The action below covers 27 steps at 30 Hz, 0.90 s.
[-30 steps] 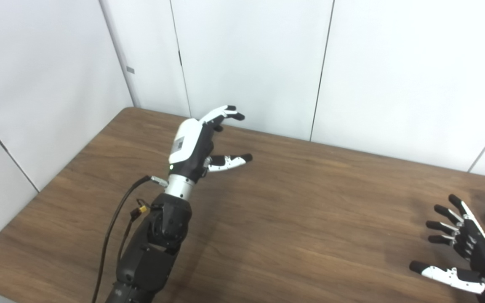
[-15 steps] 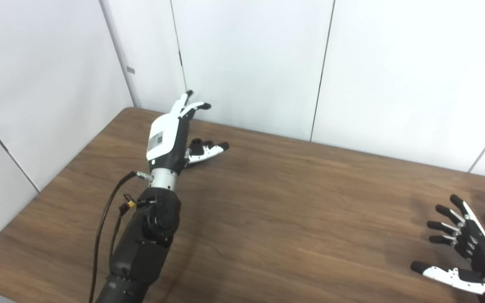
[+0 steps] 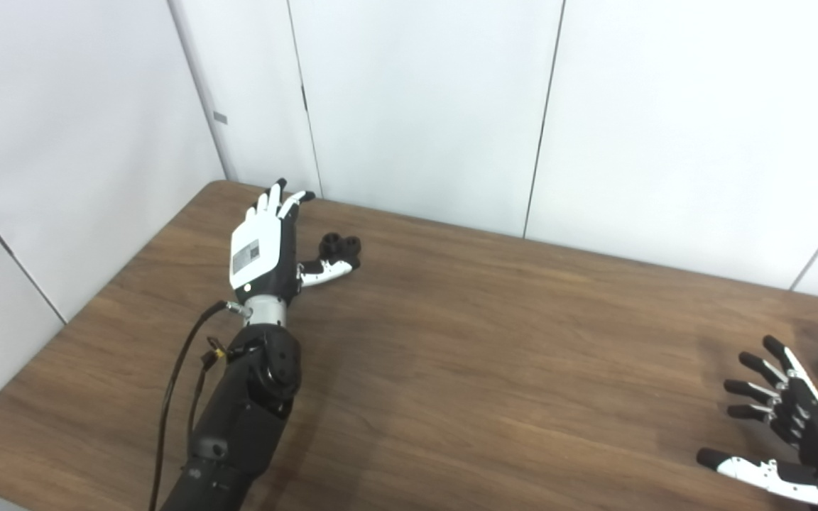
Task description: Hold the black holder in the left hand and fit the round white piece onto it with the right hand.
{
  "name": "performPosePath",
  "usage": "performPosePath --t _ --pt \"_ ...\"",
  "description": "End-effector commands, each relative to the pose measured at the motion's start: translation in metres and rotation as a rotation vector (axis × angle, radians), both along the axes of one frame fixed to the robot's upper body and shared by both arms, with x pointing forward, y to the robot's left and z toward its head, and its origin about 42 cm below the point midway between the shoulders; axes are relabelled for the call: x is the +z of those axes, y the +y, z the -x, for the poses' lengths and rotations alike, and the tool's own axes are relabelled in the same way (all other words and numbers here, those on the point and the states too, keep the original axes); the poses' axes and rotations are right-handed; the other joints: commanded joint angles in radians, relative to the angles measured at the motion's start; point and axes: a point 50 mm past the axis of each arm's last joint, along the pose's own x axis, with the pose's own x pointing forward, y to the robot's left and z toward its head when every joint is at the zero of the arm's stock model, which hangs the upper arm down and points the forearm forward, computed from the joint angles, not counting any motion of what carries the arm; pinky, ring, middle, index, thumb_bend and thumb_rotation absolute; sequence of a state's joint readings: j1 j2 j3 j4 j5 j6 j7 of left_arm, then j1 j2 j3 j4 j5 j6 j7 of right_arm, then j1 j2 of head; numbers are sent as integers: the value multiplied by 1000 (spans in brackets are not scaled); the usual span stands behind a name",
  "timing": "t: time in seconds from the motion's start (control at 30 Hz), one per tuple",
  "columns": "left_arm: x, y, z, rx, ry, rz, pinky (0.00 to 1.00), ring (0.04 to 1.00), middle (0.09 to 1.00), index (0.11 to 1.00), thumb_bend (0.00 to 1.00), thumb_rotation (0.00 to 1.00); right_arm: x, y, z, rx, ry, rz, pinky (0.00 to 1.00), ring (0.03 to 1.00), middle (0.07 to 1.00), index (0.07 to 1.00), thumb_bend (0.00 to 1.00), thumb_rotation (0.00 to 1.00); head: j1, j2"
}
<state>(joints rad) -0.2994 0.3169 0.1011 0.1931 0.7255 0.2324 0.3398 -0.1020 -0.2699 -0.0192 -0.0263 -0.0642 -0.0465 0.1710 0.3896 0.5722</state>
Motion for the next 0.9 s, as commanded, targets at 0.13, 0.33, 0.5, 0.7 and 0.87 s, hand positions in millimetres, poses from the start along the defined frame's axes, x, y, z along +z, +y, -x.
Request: performPosePath --t 0.13,0.33,0.5,0.7,0.87 --pt "15 7 -15 56 -39 -50 1000 1000 1000 801 1000 343 22 -8 -3 16 -88 15 649 771 889 967 774 0 -1 4" --pt "4 9 -20 84 -28 -23 1000 1000 1000 758 1000 368 24 -10 -2 19 -87 19 636 766 887 964 758 0 3 7" --pt "-6 13 -24 105 -15 -17 1000 1000 1000 740 992 380 26 -10 -2 19 -84 25 652 775 886 964 748 0 -1 10" --pt "-27 22 -32 148 46 -49 1000 1000 1000 748 924 325 26 -9 -2 21 -78 18 658 782 890 968 748 0 -7 9" --pt "-41 24 -35 135 88 -23 1000 1000 1000 737 898 280 28 -9 -2 21 -85 20 651 777 883 966 744 0 -15 8"
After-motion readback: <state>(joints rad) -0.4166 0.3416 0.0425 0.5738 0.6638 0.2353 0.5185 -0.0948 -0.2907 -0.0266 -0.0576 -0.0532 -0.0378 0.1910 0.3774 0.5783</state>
